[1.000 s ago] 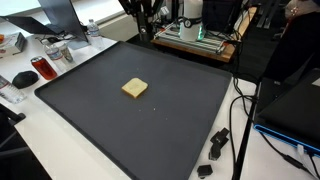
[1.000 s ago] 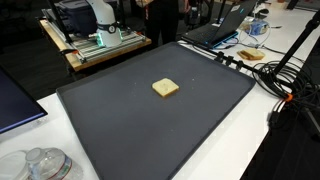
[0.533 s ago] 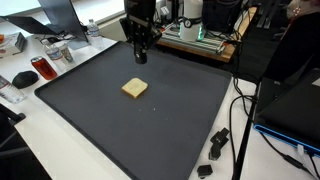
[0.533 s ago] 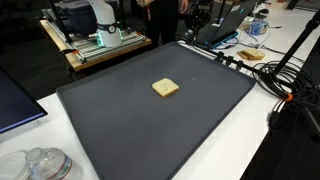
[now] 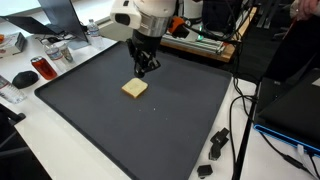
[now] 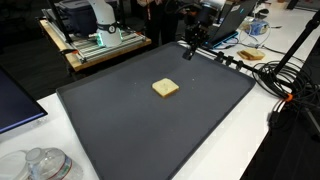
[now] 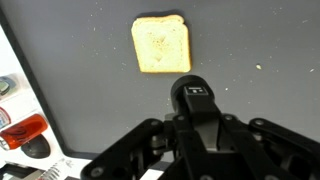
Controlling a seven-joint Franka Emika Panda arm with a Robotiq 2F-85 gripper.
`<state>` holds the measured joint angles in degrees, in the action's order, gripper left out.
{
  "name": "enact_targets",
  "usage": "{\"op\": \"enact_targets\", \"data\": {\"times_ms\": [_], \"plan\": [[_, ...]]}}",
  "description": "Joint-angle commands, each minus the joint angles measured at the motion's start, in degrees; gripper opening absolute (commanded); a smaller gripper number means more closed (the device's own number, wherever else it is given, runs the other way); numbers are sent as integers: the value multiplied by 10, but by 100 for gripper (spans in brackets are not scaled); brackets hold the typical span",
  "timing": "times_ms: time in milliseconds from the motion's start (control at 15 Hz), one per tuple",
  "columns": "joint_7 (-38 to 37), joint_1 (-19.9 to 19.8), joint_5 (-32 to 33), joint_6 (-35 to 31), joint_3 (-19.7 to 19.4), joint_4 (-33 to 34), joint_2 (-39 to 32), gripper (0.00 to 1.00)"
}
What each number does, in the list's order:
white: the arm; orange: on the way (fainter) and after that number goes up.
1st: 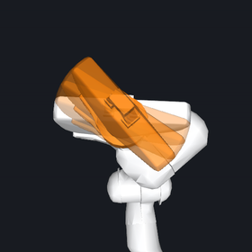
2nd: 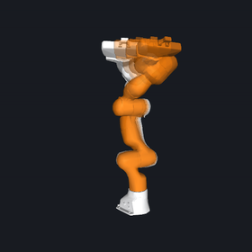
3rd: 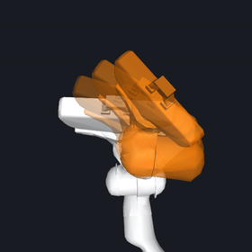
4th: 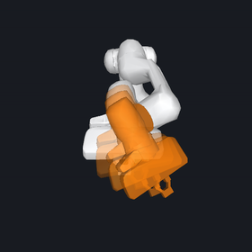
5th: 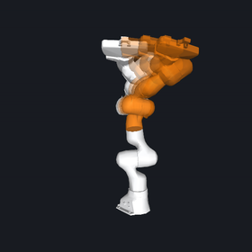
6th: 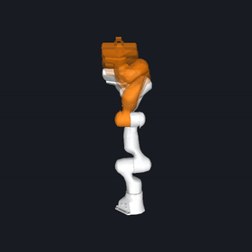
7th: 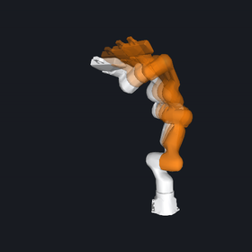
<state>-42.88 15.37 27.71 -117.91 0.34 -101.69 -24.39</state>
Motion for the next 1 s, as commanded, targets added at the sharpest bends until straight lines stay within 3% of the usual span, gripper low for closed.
{"op": "enact_targets", "data": {"times_ms": [0, 400, 733, 933], "plan": [[-48, 18, 40, 5, -22, 34, -48, 5], [-61, 27, 59, -10, -32, 55, -110, 5], [-4, 8, 8, -1, -19, 96, -146, 5], [67, -21, -59, 2, -8, 129, -161, 5]]}}
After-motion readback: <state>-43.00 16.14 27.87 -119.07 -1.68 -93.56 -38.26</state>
